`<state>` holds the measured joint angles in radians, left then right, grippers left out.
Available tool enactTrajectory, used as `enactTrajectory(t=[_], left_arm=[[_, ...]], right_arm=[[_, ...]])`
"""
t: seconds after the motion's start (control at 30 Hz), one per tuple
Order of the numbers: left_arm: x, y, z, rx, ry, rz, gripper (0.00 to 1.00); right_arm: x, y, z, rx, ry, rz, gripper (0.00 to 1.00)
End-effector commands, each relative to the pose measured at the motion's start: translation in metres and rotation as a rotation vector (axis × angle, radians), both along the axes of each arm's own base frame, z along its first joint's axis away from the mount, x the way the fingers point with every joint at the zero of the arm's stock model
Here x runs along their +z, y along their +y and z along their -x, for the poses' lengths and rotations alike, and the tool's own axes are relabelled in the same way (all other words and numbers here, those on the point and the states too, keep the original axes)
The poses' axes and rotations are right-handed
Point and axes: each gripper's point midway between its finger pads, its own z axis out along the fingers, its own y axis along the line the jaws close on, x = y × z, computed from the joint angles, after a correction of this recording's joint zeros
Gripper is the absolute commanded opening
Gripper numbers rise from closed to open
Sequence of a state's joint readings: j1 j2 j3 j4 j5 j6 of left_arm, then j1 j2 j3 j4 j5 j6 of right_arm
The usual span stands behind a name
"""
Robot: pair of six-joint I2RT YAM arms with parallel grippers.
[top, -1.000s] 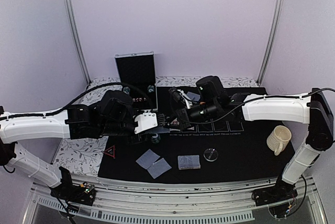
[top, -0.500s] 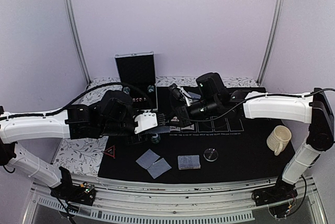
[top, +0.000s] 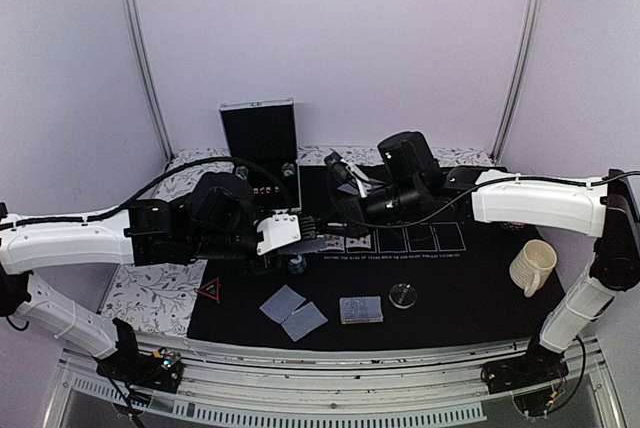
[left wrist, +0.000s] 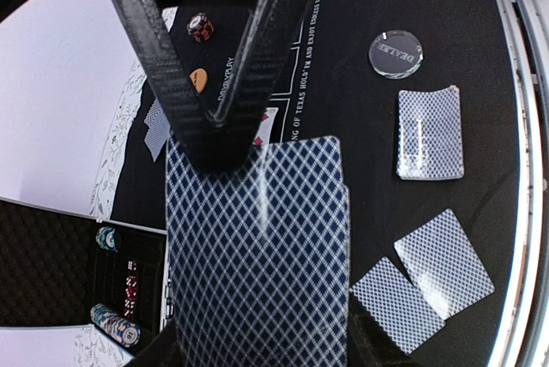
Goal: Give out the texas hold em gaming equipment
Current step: Pick up the poker card from the face-down deck piles.
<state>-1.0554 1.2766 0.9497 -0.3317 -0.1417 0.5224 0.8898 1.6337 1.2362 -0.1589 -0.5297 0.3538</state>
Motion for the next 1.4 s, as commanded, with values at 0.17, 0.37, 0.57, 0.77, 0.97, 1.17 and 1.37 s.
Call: enactTrajectory(t=[0.17,0.37,0.57,0.77,0.97,1.17,1.37], left_arm=[[0.004,-0.001,-0.003,0.006,0.011,0.010,0.48],[0.003,0.000,-0.002,0.008,0.010,0.007,0.48],[0.002,0.001,-0.003,0.011,0.010,0.005,0.48],[0.003,0.001,-0.002,0.009,0.011,0.009,0.48],[0.006,-0.002,-0.002,0.003,0.010,0.024,0.48],[0.019,-0.008,0.003,-0.020,0.019,0.089,0.48],[0.023,-0.009,0.004,-0.026,0.019,0.103,0.48]], right_arm=[[0.017,-0.008,-0.002,-0.027,-0.049,-0.004,0.12],[0.015,-0.011,-0.002,-0.031,-0.052,0.009,0.04],[0.020,-0.014,0.000,-0.026,-0.063,0.008,0.02],[0.019,-0.017,0.004,-0.010,-0.067,0.008,0.02],[0.015,-0.013,0.007,0.017,-0.051,0.006,0.04],[0.013,-0.007,0.007,0.036,-0.040,-0.012,0.27],[0.008,-0.003,0.006,0.042,-0.030,-0.015,0.31]])
